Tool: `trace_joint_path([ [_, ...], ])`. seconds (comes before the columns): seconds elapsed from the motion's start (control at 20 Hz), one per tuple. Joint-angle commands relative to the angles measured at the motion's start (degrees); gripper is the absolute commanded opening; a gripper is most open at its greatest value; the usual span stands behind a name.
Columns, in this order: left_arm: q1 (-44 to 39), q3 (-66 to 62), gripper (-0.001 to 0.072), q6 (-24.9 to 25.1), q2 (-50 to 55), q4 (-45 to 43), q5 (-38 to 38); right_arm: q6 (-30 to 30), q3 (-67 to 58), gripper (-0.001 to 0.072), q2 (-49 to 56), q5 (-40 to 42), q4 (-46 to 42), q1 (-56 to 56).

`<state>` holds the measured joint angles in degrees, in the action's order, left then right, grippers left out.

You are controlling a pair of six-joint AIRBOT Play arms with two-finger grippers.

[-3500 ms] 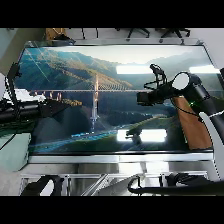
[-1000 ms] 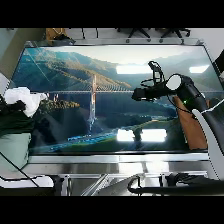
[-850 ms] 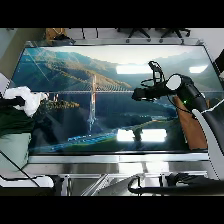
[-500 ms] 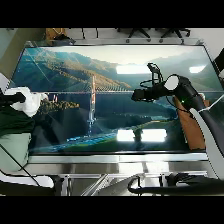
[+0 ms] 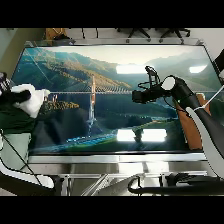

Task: Fold the shirts.

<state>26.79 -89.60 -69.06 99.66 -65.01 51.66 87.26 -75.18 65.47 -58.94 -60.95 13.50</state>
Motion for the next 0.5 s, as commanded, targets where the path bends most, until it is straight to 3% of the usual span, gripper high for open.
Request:
trace_joint_path([
  [0.0,-5.66,-10.47,0.0012,-0.83,-4.76,15.21,11.76,-2.8,-0.02,0.0022,0.2,-0.02,0.7,0.07],
  [0.2,-16.57,-13.18,0.0012,-1.16,-13.38,22.97,18.91,-3.37,-0.02,0.0022,0.02,-0.17,0.52,0.04],
  [0.45,-31.69,2.89,0.0012,-2.16,-19.06,22.51,18.25,-4.63,-0.02,0.0022,0.02,-4.33,0.52,0.04],
])
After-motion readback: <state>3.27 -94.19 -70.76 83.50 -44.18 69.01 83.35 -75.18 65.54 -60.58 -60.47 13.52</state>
